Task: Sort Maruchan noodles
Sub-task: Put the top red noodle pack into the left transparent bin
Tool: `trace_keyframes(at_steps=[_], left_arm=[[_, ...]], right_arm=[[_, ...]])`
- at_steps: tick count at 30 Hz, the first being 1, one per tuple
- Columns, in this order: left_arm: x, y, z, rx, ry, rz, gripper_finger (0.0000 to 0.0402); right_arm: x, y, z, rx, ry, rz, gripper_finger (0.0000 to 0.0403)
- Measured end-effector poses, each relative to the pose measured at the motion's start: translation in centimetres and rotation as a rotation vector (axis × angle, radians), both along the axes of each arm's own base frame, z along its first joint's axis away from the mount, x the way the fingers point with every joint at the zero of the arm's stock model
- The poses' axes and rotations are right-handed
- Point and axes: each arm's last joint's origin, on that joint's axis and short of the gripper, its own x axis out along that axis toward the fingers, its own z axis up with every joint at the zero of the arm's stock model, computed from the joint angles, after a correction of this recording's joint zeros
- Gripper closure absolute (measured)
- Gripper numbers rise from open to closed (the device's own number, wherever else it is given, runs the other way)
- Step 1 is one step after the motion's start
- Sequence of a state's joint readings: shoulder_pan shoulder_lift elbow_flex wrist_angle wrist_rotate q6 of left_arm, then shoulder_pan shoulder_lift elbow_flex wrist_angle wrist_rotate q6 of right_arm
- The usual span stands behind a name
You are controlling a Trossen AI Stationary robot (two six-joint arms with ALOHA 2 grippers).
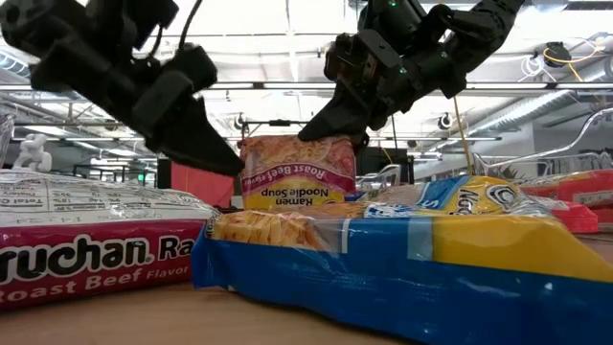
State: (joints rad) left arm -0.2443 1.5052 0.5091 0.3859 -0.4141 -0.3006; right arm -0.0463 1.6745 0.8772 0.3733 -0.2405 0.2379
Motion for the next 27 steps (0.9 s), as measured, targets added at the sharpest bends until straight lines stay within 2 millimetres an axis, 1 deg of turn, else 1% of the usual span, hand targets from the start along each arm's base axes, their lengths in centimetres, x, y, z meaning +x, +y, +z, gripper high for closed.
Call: trace_keyframes(at_steps=[3, 7, 12, 14, 17, 20, 24, 27], left_arm=[[0.6, 0.2, -1.0, -0.024, 0.001, -0.018, 0.0060], [1.8, 0.3, -1.7, -0.063, -0.074, -0.090, 0.0060], [2.4, 0.7, -2.7, -0.033, -0.098, -0.093, 0.0061], [2.5, 0.8, -2.9, -0.005, -0.098, -0.106, 0.0069], [2.7, 0.7, -3.0, 0.011, -0.125, -0.119, 0.0093], [2.9, 0.7, -3.0, 0.019, -0.152, -0.135, 0.0126], [2.9, 0.7, -3.0, 0.033, -0.149, -0.145, 0.0177], [2.9, 0.6, -3.0, 0.031, -0.147, -0.173, 0.0220]], right_arm=[[0.0, 0.0, 0.0, 0.000, -0.002, 0.000, 0.0403], [0.0, 0.0, 0.0, 0.000, -0.003, 0.000, 0.0403], [0.0, 0.0, 0.0, 0.000, -0.003, 0.001, 0.0403], [0.0, 0.0, 0.0, -0.001, -0.003, 0.001, 0.0403], [0.0, 0.0, 0.0, -0.012, -0.006, 0.008, 0.0403], [0.0, 0.0, 0.0, -0.013, -0.006, 0.008, 0.0403], [0.0, 0.0, 0.2, -0.017, -0.011, 0.011, 0.0403], [-0.3, 0.0, 1.0, -0.024, -0.033, 0.014, 0.0403]])
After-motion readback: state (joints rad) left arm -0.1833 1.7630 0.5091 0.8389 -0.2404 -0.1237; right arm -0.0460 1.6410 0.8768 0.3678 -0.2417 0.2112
